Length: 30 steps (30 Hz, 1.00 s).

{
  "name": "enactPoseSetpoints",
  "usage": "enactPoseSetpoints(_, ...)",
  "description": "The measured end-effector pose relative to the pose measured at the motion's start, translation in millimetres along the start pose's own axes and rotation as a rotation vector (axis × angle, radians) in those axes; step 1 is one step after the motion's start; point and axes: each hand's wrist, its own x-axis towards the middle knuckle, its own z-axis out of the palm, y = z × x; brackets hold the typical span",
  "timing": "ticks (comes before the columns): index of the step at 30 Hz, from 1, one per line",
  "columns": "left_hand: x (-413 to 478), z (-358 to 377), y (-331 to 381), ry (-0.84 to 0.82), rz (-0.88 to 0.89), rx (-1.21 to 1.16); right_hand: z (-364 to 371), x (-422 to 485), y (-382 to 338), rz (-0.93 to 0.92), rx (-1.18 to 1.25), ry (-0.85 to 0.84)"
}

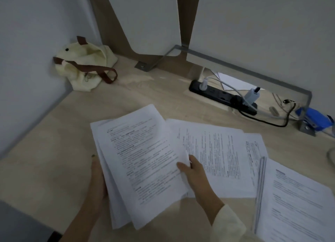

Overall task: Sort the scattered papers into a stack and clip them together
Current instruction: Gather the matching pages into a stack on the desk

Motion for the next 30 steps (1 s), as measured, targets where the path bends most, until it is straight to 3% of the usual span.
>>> enactPoseSetpoints(4,-9,10,-14,0.112,0.152,0.083,13,3,0,-0.060,-0.143,-0.172)
enactPoseSetpoints(7,-2,1,-21,0.171,0.189,0.148,-12,25,-10,-0.158,-0.302,0.003)
enactPoseSetpoints(10,1,-6,-19,0.212,0.229,0.171,-52,59,-24,-0.238,-0.677,0.213)
enactPoseSetpoints(14,8,-11,-14,0.267,0.256,0.195,-77,90,-42,-0.235,-0.998,0.156)
enactPoseSetpoints(19,19,-18,-12,0.282,0.196,0.203,-84,118,-56,-0.233,-1.125,-0.017)
enactPoseSetpoints(26,27,-11,-6,0.310,0.220,0.209,-93,147,-59,-0.265,-1.352,-0.042)
enactPoseSetpoints(28,29,-8,-6,0.314,0.234,0.216,-94,147,-54,-0.330,-1.276,0.001)
enactPoseSetpoints(30,30,-5,-6,0.322,0.240,0.212,-95,138,-58,-0.365,-1.027,0.087)
